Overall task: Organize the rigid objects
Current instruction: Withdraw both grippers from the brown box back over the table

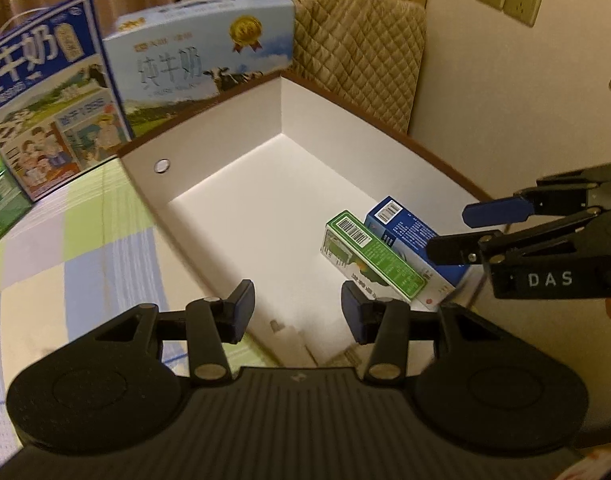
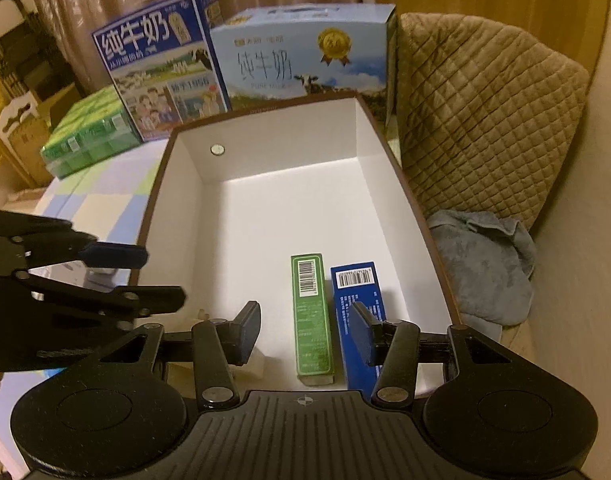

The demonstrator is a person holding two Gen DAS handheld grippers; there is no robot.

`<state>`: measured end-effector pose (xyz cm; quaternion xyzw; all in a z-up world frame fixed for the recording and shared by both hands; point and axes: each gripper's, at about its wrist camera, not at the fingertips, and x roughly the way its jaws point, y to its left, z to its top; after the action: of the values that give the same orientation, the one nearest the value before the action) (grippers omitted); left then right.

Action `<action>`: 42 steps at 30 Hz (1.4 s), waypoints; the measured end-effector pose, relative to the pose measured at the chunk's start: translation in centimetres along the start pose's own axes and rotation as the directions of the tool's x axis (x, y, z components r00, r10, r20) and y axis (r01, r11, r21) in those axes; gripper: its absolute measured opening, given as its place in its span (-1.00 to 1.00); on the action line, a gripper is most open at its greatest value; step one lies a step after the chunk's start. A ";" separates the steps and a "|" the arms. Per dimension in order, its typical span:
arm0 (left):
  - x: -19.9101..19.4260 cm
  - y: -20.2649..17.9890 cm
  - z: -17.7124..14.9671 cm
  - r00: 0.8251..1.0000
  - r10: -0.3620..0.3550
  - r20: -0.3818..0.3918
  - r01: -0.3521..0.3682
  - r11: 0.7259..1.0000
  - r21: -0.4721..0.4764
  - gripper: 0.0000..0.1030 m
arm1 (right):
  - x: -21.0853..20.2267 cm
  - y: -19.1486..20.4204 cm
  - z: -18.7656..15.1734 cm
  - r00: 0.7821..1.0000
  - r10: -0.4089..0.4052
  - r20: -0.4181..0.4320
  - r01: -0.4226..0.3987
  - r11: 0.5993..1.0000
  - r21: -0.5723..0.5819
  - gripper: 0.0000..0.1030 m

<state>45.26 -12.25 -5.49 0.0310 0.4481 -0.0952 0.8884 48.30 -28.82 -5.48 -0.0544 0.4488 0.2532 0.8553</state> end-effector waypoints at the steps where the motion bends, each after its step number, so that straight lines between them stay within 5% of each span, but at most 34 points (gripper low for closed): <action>1: -0.7 0.2 -0.3 1.000 0.001 0.006 -0.001 1.000 -0.008 -0.16 | -0.5 0.2 -0.2 1.000 0.005 0.010 -0.005 1.000 0.003 -0.10; 20: -10.1 3.5 -9.6 0.997 0.077 0.031 -0.072 0.988 -0.137 -0.15 | -4.8 9.1 -6.1 0.983 0.167 0.078 -0.163 0.985 -0.054 -0.10; 31: -12.2 7.4 -16.0 0.990 0.136 -0.042 -0.142 0.958 -0.250 -0.15 | -2.8 14.3 -9.1 0.965 0.263 -0.007 -0.262 0.960 -0.095 -0.10; 42: -13.7 12.8 -20.4 0.972 0.217 -0.094 -0.236 0.907 -0.349 -0.15 | 1.4 18.6 -9.3 0.960 0.266 -0.086 -0.275 0.951 -0.138 -0.10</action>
<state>23.68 5.06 -7.02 -0.0767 0.4748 0.0924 0.8719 33.13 -15.13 -9.58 -0.0644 0.4602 0.3988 0.7906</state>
